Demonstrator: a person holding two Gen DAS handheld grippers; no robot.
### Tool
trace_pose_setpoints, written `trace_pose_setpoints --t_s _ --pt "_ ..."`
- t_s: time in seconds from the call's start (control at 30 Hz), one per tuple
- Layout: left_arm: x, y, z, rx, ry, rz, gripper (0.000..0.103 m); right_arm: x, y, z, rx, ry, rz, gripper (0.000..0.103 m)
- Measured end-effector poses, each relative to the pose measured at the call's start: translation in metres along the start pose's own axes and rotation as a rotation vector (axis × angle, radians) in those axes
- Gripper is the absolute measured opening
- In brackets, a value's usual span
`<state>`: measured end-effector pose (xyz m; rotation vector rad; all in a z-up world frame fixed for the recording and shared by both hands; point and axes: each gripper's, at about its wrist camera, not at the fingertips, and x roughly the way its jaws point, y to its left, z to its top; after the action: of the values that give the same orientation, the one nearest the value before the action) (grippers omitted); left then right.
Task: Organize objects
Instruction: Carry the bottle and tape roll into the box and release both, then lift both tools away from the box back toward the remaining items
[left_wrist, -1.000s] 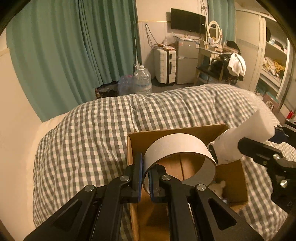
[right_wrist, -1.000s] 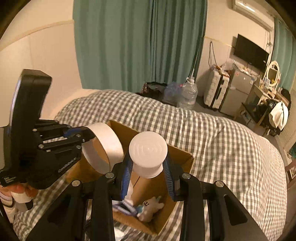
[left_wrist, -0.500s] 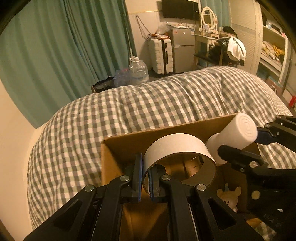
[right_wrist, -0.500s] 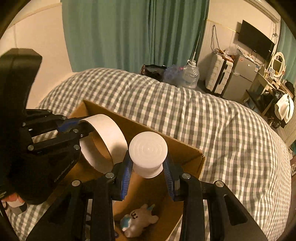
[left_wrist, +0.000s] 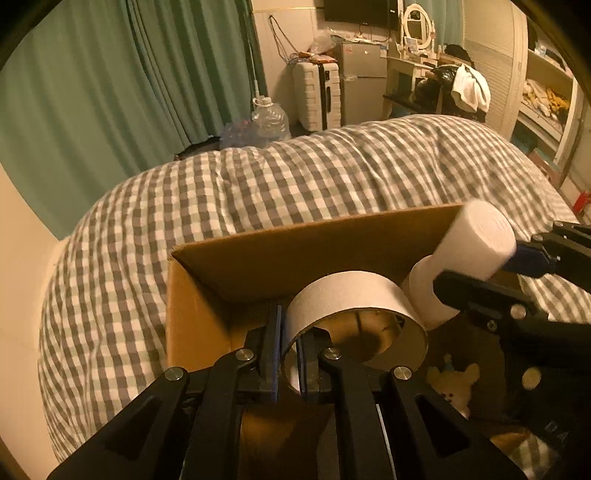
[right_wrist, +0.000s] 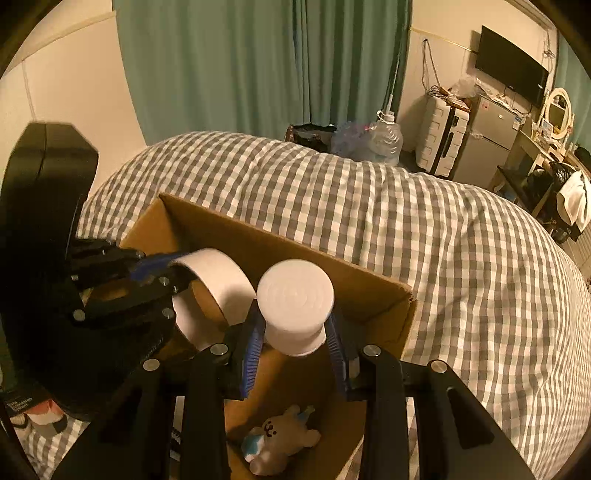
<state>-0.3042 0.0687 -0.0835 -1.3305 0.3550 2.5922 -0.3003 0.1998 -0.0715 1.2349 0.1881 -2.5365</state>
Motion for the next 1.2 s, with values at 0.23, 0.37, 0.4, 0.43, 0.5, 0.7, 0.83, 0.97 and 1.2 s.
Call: trace_pose_setpoints --t_s 0.23,0.37,0.4,0.43,0.5,0.7,0.83,0.97,1.2 --pt "-0.029 0.002 -0.006 -0.028 0.0 -0.008 0.07 -0.038 -0.004 0.003 0.065 -0.075 0.033 0.054" --pt "-0.06 0.005 -0.005 -0.043 -0.029 -0.007 0.075 -0.072 -0.004 0.007 0.08 -0.13 0.019 0.058" --pt "-0.068 0.005 -0.006 -0.047 -0.036 -0.006 0.078 -0.083 -0.003 0.007 0.083 -0.143 0.013 0.061" --pt "-0.077 0.006 -0.006 -0.052 -0.044 -0.005 0.08 -0.092 -0.002 0.007 0.083 -0.152 0.007 0.062" --pt "-0.095 0.008 -0.007 -0.06 -0.069 -0.002 0.081 -0.11 0.001 0.007 0.079 -0.173 -0.007 0.063" --pt "-0.165 0.012 -0.008 -0.071 -0.156 0.007 0.088 -0.177 0.017 0.003 0.06 -0.253 -0.038 0.073" --pt "-0.212 0.016 -0.014 -0.089 -0.238 0.018 0.092 -0.218 0.026 0.004 0.042 -0.294 -0.07 0.077" --pt "-0.255 0.019 -0.027 -0.098 -0.303 0.02 0.098 -0.256 0.04 -0.007 0.021 -0.316 -0.107 0.082" --pt "-0.294 0.022 -0.068 -0.097 -0.334 0.01 0.101 -0.306 0.065 -0.036 -0.01 -0.333 -0.112 0.087"
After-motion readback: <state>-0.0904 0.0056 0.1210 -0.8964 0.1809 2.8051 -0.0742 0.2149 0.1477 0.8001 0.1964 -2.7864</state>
